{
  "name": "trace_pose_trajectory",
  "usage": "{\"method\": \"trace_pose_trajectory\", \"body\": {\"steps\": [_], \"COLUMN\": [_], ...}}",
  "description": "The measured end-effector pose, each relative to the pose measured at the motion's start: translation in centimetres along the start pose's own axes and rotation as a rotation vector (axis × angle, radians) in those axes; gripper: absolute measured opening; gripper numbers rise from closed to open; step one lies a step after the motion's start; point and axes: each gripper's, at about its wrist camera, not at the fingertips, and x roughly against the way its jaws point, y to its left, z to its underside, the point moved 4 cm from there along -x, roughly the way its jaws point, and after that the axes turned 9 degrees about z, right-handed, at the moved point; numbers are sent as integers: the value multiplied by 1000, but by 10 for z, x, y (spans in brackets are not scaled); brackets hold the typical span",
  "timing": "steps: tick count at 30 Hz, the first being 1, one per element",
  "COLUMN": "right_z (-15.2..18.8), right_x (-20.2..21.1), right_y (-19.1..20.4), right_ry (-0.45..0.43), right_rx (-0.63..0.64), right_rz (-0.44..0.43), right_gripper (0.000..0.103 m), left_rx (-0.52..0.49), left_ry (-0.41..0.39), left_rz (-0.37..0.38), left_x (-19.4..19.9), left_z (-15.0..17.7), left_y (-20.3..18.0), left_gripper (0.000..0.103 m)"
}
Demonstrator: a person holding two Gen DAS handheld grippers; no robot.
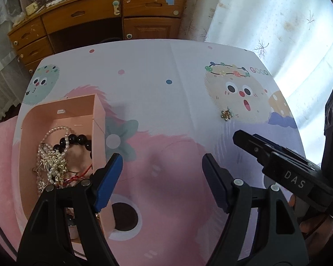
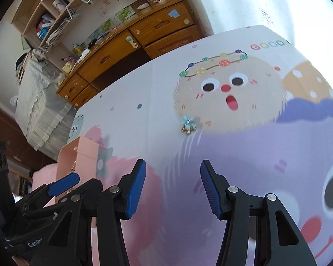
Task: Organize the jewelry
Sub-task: 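Move the right tool to the blue flower brooch and close on it, then carry the blue flower brooch into the pink box and open the right tool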
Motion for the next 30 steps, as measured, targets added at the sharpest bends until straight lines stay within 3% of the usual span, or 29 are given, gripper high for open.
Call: {"method": "trace_pose_trajectory", "body": {"steps": [3,15,18,26,30], "right_z": [-19,-60,-61,-68,-62], "right_x": [-14,-60,-66,-68,-49], "right_y": [-6,-9,-3,7,13], "right_ry": [-6,16,22,77,94], "right_rx": [25,120,147,117,49], "right_rz": [-8,-9,-5,-11,-72], "right_gripper": [42,31,20,19,19], "left_rx": [37,63,85,125,138], "left_ry": [1,39,27,-4,-11], "left_rz": [-21,-48,-38,-36,-38], "left_x": [-6,-24,-22,-1,14], "left_z": [-1,-4,-4,-3,1], "left_y": [-2,-12,-11,1,10], "left_gripper": [72,72,72,72,72]}}
